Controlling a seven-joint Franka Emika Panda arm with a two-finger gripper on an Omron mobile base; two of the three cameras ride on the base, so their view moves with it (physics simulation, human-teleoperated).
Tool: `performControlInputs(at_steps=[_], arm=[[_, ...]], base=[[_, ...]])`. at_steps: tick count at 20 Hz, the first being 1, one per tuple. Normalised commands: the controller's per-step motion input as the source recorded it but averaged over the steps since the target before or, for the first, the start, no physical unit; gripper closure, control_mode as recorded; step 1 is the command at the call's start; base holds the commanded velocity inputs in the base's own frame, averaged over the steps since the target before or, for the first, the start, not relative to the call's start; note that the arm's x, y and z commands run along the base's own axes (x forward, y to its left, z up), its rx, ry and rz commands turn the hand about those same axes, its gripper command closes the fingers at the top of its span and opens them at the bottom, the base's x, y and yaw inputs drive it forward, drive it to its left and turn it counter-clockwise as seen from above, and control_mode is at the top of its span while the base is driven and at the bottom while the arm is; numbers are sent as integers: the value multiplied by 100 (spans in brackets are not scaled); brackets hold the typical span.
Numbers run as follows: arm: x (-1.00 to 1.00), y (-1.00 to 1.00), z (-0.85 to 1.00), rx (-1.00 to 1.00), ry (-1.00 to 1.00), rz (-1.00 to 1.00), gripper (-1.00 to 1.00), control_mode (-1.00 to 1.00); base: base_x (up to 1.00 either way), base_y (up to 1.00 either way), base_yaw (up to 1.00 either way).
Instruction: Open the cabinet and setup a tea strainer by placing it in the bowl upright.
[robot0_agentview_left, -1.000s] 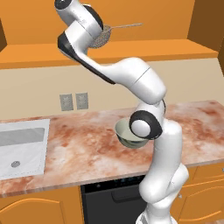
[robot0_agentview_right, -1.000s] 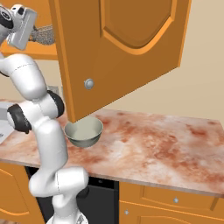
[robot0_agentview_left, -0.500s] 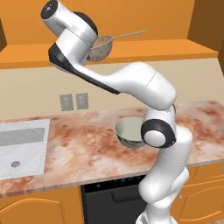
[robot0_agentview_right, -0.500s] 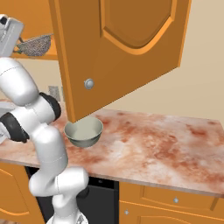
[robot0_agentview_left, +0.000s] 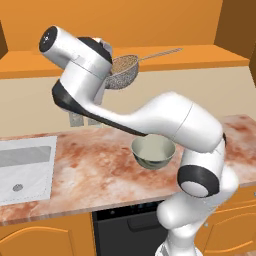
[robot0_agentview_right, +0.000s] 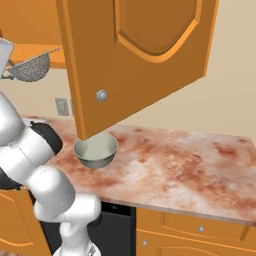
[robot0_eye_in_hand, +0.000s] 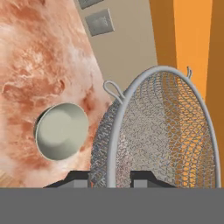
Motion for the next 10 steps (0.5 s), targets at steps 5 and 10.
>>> performControlInputs(at_steps=[5,10], arm=[[-67,-1,0,0,-14,-20,100,-100],[-21,0,-2,1,-2,-34,100,-100]], base=[[0,0,0],[0,0,0]])
